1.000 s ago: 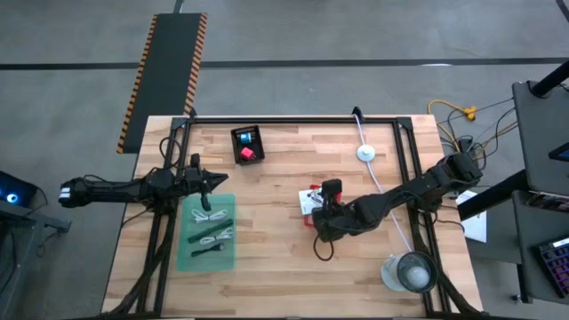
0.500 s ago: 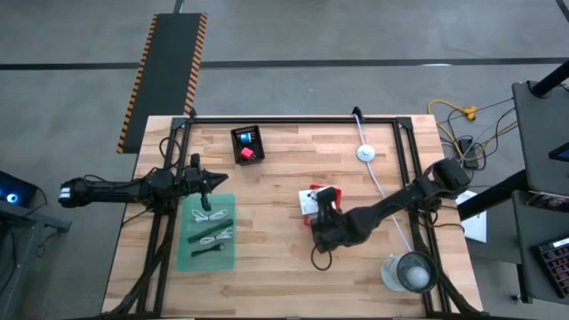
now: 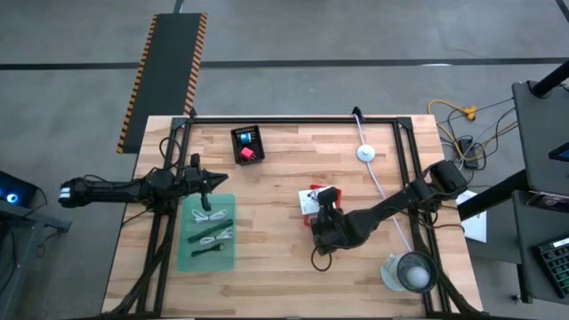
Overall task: Pick and place items into bin
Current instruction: Put the white USB box into the orange bin
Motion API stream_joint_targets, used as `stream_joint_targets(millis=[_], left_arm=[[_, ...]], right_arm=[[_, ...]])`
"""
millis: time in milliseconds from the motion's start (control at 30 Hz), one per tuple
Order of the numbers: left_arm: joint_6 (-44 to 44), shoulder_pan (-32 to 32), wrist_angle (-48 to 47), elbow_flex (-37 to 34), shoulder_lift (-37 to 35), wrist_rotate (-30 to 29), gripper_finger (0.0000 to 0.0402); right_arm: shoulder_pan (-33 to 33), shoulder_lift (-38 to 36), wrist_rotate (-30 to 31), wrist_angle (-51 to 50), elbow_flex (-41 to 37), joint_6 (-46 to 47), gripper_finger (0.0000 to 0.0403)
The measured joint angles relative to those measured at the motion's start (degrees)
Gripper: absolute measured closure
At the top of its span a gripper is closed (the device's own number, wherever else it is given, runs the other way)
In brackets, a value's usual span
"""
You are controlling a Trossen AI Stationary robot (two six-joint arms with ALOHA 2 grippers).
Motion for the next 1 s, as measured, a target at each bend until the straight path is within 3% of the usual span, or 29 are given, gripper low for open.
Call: stream_joint_targets(millis=[200, 1000], left_arm=[[0.0, 0.0, 0.1, 0.0, 0.0, 0.0, 0.04], [0.0, 0.0, 0.0, 0.0, 0.0, 0.0, 0.04]], right_arm=[[0.0, 0.3, 0.0, 0.0, 0.0, 0.1, 0.0101], [0.0, 0.0, 0.3, -0.1, -0.3, -0.6, 0.0363]])
